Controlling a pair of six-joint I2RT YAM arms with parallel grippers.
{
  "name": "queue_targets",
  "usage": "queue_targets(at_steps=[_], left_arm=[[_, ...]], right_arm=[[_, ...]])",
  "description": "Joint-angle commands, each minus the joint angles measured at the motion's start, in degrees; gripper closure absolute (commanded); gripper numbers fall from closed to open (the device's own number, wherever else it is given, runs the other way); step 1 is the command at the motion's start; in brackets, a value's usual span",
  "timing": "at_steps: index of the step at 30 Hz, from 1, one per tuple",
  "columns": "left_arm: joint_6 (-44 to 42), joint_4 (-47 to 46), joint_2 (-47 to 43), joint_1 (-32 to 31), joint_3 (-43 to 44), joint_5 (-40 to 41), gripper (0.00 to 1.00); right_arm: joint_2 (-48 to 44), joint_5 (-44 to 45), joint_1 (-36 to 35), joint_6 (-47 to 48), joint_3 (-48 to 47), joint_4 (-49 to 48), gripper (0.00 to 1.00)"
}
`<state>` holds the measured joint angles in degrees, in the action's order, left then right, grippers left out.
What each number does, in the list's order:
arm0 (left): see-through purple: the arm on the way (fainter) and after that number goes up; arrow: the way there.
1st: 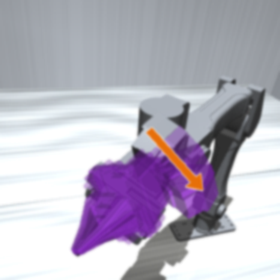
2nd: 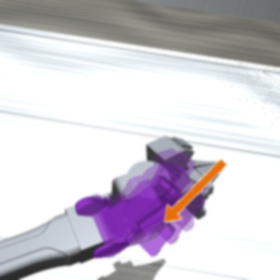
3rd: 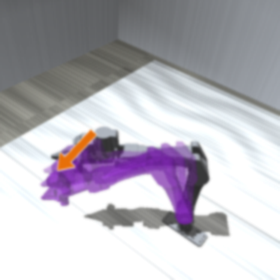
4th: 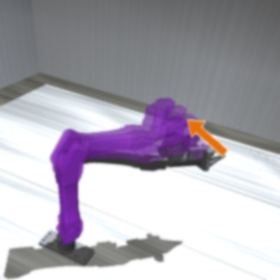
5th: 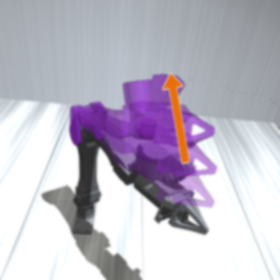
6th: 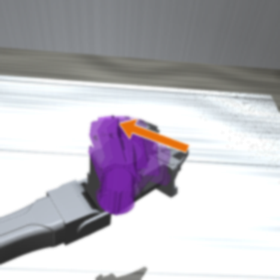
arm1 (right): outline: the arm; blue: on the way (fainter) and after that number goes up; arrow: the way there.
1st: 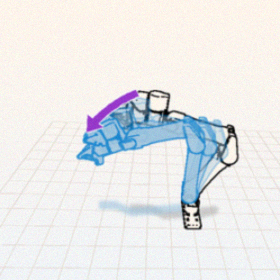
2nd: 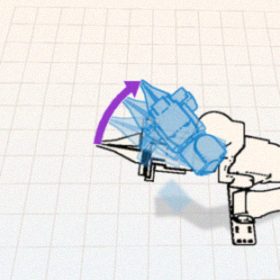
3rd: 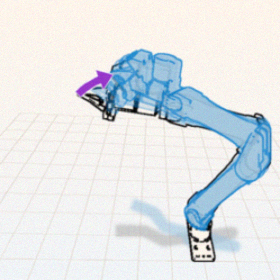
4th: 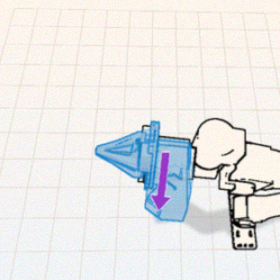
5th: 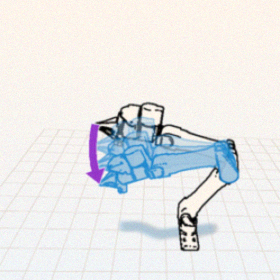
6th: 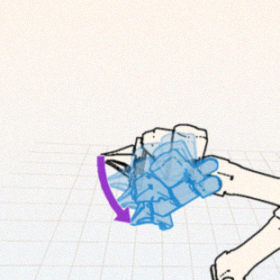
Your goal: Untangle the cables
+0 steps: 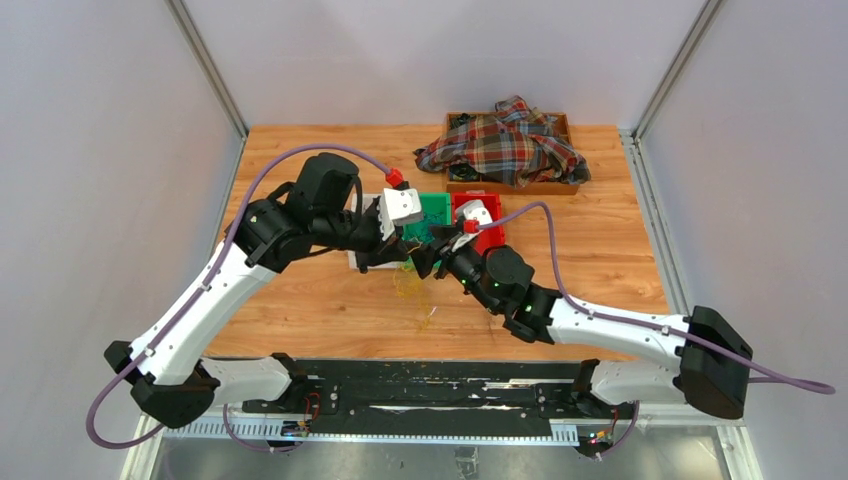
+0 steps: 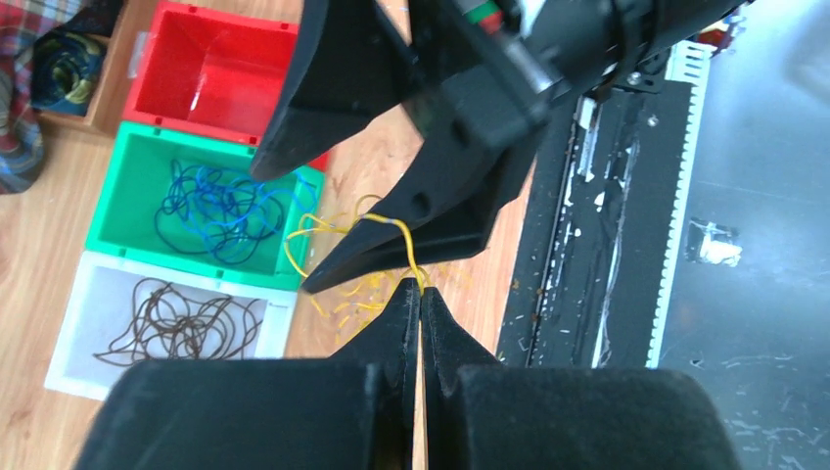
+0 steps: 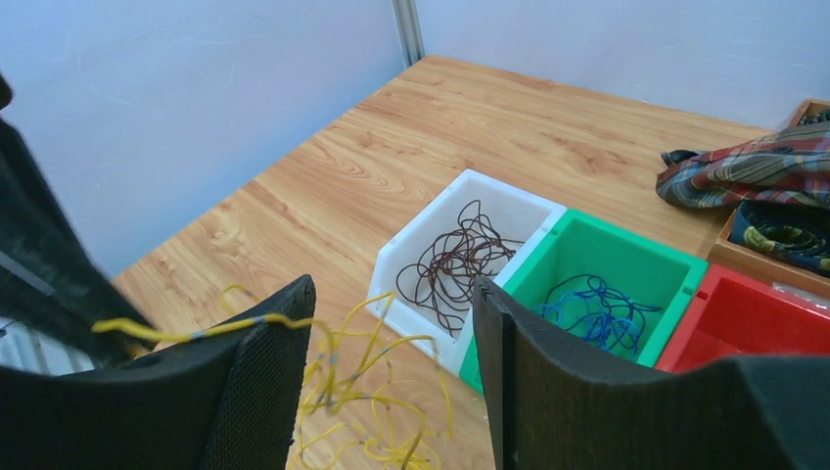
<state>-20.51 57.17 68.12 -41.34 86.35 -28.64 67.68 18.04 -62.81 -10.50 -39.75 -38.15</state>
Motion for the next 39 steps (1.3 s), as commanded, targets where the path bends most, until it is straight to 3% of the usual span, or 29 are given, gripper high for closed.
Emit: queue_targets(at_steps=[1, 5, 12, 22, 33, 39], left_arm=[[1.07, 0.84, 0.06, -0.49, 1.40, -6.52, 1.00], [1.51, 0.84, 0.82, -0.49, 3.42, -8.77, 1.00], [1.98, 0.84, 2.50, -0.49, 11.42, -11.18, 1.00], [3.37, 0.84, 6.18, -0.49, 25.38, -9.36, 1.00], [1.46, 0.41, 8.57, -0.49, 38.86, -1.96, 1.00], [-1.70, -8.11, 6.39, -0.49, 38.57, 6.24, 1.00]], right_arm=[[3.41, -0.03, -0.04, 0.78, -2.78, -3.80, 0.39], [6.80, -3.89, -0.08, -1.22, -2.21, -6.46, 0.41], [10.08, -3.90, -0.04, -4.86, 4.91, -9.64, 0.65], [15.34, -2.36, 0.05, -7.40, 10.99, -16.14, 0.61], [16.96, -1.38, 0.05, -9.92, 17.33, -19.10, 0.65], [17.06, -0.83, 0.05, -12.69, 22.33, -21.94, 0.64]])
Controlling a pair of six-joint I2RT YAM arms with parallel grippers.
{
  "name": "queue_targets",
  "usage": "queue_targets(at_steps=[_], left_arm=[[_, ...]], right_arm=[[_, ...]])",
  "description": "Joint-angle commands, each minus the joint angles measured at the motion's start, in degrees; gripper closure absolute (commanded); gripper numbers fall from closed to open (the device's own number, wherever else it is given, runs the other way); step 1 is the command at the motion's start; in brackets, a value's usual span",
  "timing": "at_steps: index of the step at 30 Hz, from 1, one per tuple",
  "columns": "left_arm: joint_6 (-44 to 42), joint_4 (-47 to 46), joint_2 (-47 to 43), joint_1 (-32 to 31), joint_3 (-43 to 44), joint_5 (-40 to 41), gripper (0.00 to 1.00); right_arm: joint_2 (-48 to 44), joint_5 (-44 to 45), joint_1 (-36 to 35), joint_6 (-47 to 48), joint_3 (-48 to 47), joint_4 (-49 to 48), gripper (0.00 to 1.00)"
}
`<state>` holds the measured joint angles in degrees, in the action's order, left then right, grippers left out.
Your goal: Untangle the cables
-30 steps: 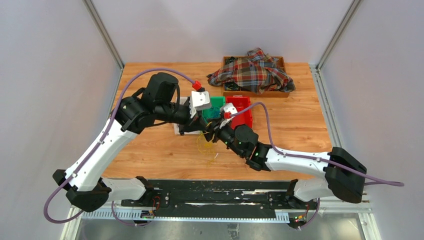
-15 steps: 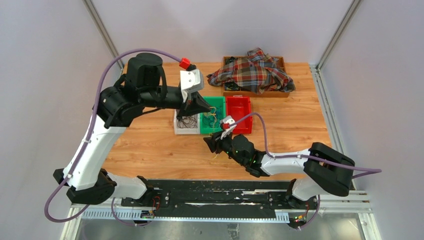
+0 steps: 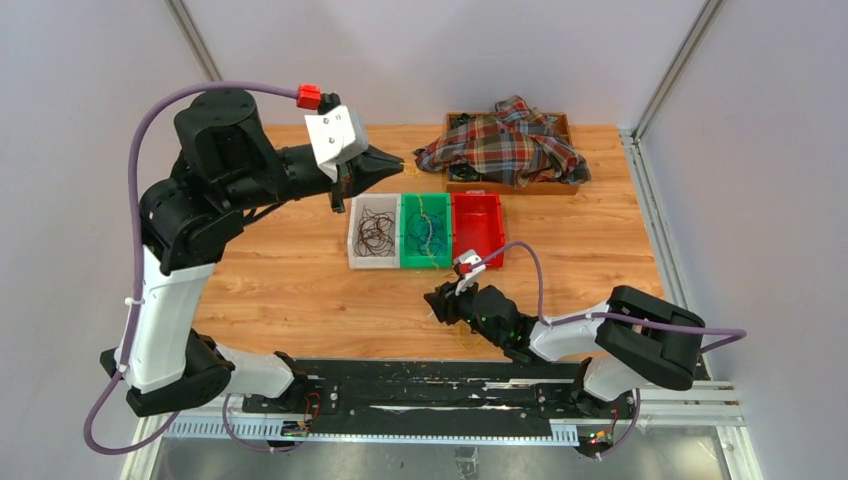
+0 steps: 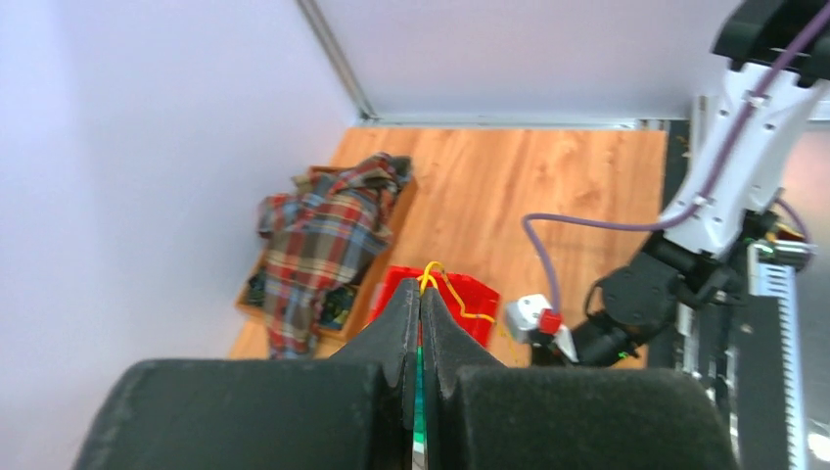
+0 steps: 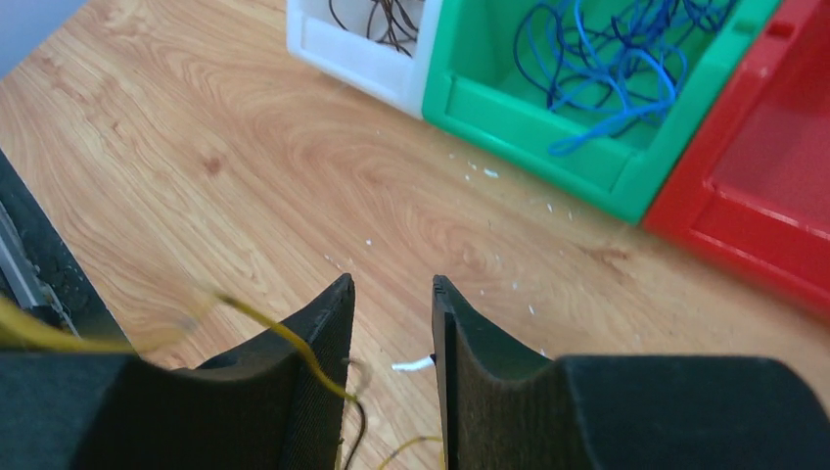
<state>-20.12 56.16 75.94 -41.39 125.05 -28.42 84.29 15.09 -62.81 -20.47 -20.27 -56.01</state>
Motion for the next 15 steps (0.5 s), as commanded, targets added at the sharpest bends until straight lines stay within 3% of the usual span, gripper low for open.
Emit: queue_targets(at_steps=[1, 9, 15], left_arm=[[-2.14, -8.83, -1.90, -0.45, -1.02, 7.22, 1.00], [1.11, -20.93, -5.22, -0.45, -12.08, 12.65, 1.00], [3.26, -22.14, -4.88, -0.45, -21.78, 9.94, 1.00]], right_arm=[[0.32, 2.35, 0.05, -3.21, 3.62, -4.60, 0.63], [-4.85, 3.65, 0.05, -2.05, 6.25, -4.30, 0.38], [-19.61, 7.49, 0.20, 0.84, 3.43, 9.69, 0.32]])
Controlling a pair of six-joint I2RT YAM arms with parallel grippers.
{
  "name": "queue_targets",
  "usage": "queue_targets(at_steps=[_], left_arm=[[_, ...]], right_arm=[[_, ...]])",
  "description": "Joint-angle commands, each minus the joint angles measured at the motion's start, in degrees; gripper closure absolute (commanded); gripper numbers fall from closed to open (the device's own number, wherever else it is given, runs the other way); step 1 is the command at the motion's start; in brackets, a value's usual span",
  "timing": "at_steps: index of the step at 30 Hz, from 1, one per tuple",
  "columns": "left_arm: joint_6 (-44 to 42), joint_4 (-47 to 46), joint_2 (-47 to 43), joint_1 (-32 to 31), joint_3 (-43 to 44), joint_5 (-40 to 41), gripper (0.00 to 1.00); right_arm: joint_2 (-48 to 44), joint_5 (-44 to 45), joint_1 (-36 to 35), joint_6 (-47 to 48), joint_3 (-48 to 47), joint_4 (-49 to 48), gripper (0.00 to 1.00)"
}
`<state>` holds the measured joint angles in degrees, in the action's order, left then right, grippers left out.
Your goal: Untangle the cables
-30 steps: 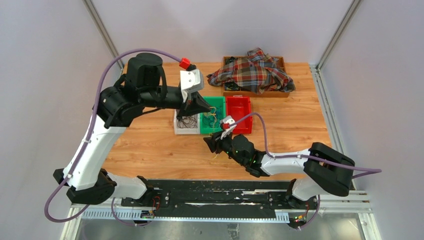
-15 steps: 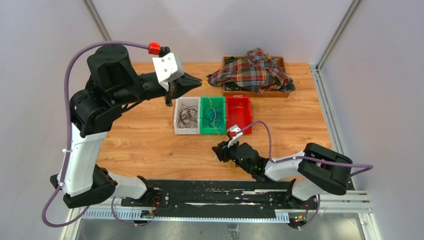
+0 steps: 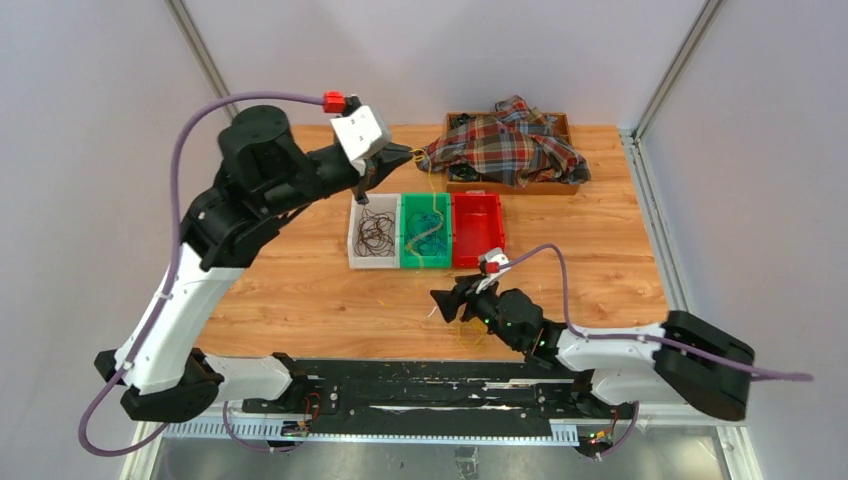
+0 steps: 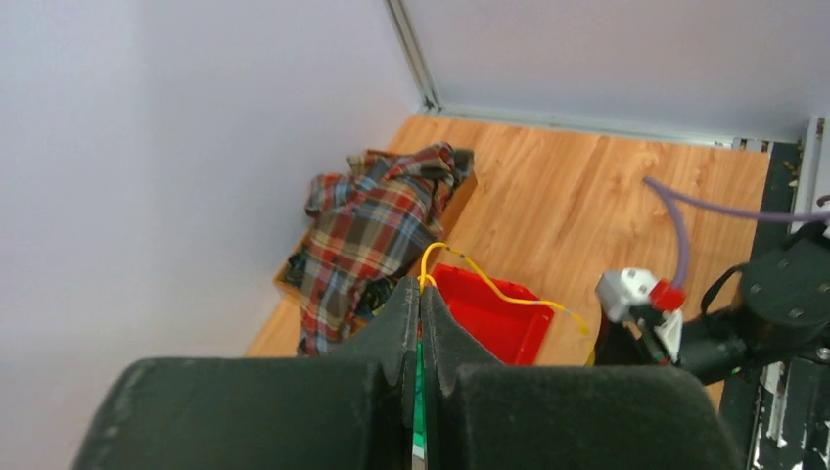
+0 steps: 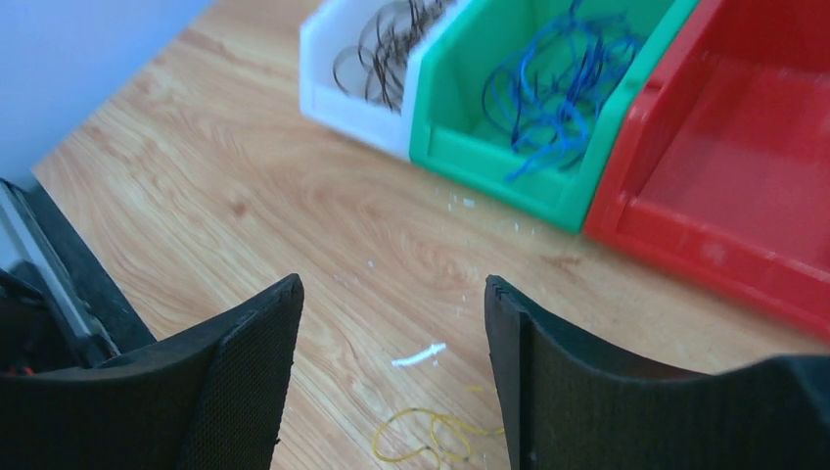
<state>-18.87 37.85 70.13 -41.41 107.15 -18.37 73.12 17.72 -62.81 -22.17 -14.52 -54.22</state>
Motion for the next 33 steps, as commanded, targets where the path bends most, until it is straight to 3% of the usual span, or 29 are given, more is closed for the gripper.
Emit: queue_targets(at_steps=[1, 6, 13, 24, 33], left_arm=[[2.03, -4.62, 1.16, -0.43, -5.21, -0.45, 1.00], [2.87, -8.09, 4.08, -0.43, -8.64, -1.72, 1.00], [2.80, -8.58, 12.29, -0.52, -5.29, -2.49, 1.00], [3.20, -10.74, 25.89, -0.60, 3.43, -0.80, 1.00], [-4.22, -14.58, 32.22, -0.60, 1.76, 2.62, 1.00]], right_arm=[[-11.07, 6.34, 0.46, 2.83, -2.86, 10.71, 0.30], [-22.11, 20.06, 2.76, 2.39, -8.32, 28.53, 0.29], [-30.30, 21.87, 11.81, 0.18, -9.08, 37.36, 0.30], [-33.67, 27.43, 13.06, 0.16, -7.92, 44.11, 0.32], [-43.24, 29.54, 13.12, -0.53, -4.80, 47.10, 0.39]])
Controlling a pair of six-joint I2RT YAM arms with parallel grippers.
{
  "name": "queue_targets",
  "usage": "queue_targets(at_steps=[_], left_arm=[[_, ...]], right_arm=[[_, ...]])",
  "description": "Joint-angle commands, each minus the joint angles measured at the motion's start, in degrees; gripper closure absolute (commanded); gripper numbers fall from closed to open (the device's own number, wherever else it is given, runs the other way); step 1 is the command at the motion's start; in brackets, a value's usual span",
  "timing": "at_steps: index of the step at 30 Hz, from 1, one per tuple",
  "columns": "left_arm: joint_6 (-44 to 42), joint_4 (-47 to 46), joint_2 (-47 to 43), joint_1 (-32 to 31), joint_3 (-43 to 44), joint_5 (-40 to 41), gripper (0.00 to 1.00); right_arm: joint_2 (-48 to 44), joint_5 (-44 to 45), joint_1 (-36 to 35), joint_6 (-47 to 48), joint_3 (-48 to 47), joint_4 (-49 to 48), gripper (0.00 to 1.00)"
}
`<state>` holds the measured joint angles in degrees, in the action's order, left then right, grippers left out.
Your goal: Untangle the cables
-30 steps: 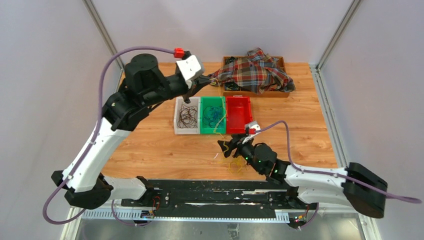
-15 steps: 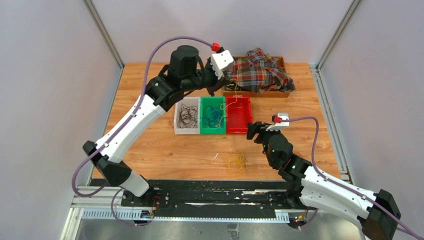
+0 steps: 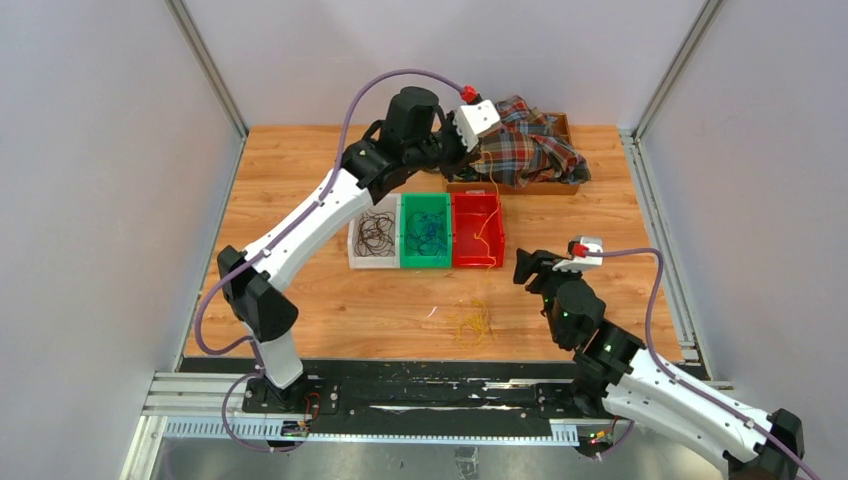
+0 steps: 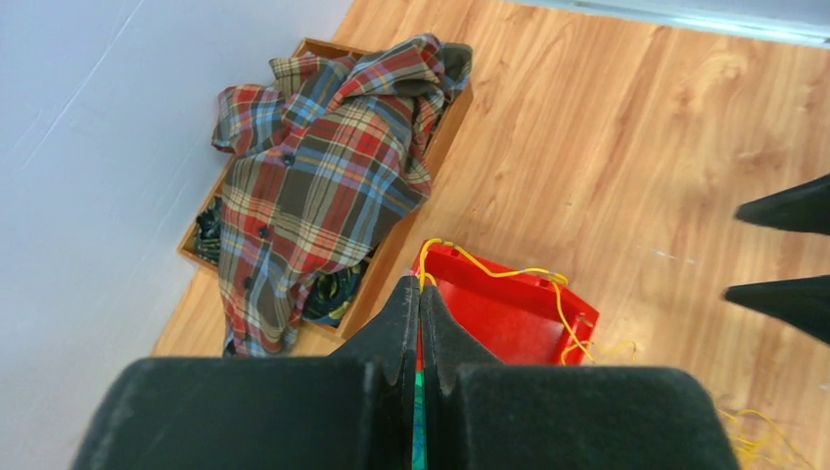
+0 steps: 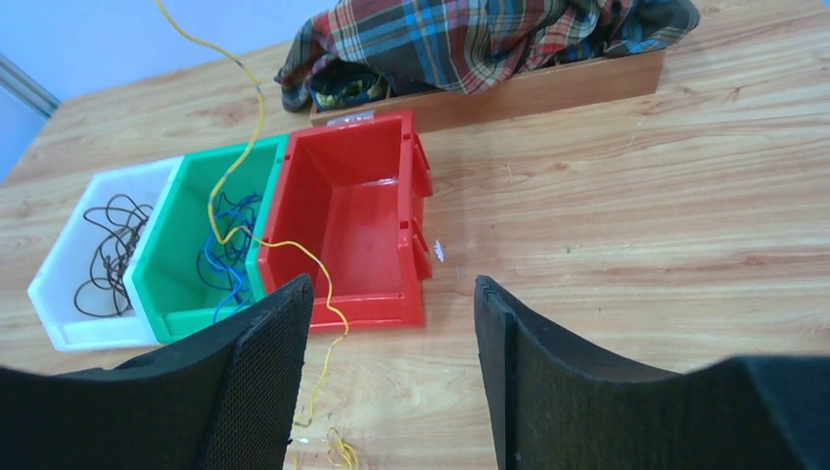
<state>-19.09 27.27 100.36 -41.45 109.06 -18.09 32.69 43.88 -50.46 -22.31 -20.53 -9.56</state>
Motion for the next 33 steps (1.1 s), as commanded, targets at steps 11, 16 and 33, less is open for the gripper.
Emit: queue_targets(at_steps=[11, 16, 33], left_arm=[[-7.61, -8.17, 7.60, -0.48, 4.44, 10.55, 1.00], [-4.86, -5.34, 7.53, -0.72, 2.41, 6.96, 1.00], [1.11, -4.49, 15.89, -4.49, -6.16, 1.88, 1.00]], right_arm=[[-2.63, 2.82, 0.88, -4.00, 2.51, 5.88, 0.42], [-2.15, 1.83, 0.89, -4.15, 2.51, 6.28, 0.43], [-3.38, 3.95, 0.97, -7.58, -0.16, 14.26, 0.47]])
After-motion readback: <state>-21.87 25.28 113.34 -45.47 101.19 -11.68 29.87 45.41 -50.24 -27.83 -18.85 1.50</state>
